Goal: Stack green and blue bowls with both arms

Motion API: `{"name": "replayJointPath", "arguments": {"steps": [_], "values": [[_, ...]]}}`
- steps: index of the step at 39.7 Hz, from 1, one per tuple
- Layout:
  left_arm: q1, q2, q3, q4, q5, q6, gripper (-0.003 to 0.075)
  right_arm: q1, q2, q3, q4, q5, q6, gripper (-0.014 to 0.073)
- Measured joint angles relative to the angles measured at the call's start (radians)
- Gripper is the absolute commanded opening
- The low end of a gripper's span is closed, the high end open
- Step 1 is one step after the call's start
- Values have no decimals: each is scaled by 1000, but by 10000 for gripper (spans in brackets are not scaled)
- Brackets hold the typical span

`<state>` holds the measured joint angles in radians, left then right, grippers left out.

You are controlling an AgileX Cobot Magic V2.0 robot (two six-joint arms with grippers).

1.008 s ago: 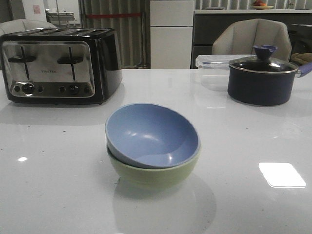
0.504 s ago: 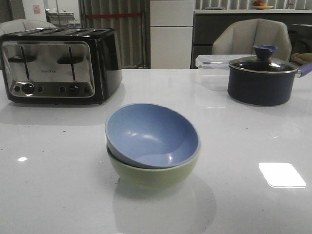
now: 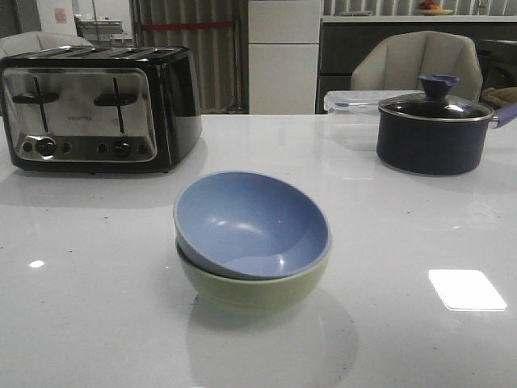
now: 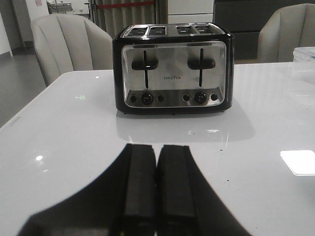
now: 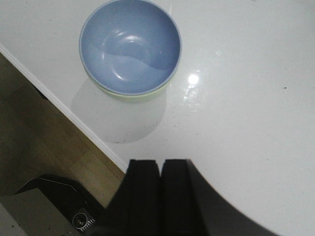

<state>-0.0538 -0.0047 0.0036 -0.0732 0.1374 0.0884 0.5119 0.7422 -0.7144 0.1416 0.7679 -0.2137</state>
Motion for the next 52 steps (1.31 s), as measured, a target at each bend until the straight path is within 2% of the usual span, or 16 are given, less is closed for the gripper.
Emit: {"name": "replayJointPath", "arguments": {"steps": [10, 46, 49, 52], "values": [[0, 0, 0, -12, -91, 0, 98, 0, 0, 0, 0, 0, 0, 36], [0, 0, 0, -14, -90, 0, 98, 0, -11, 4, 0, -3, 0, 36], [0, 0, 0, -14, -91, 0, 98, -34, -40, 23, 0, -16, 0, 36], [0, 0, 0, -14, -91, 0, 98, -111, -89, 68, -6, -52, 0, 36]]}}
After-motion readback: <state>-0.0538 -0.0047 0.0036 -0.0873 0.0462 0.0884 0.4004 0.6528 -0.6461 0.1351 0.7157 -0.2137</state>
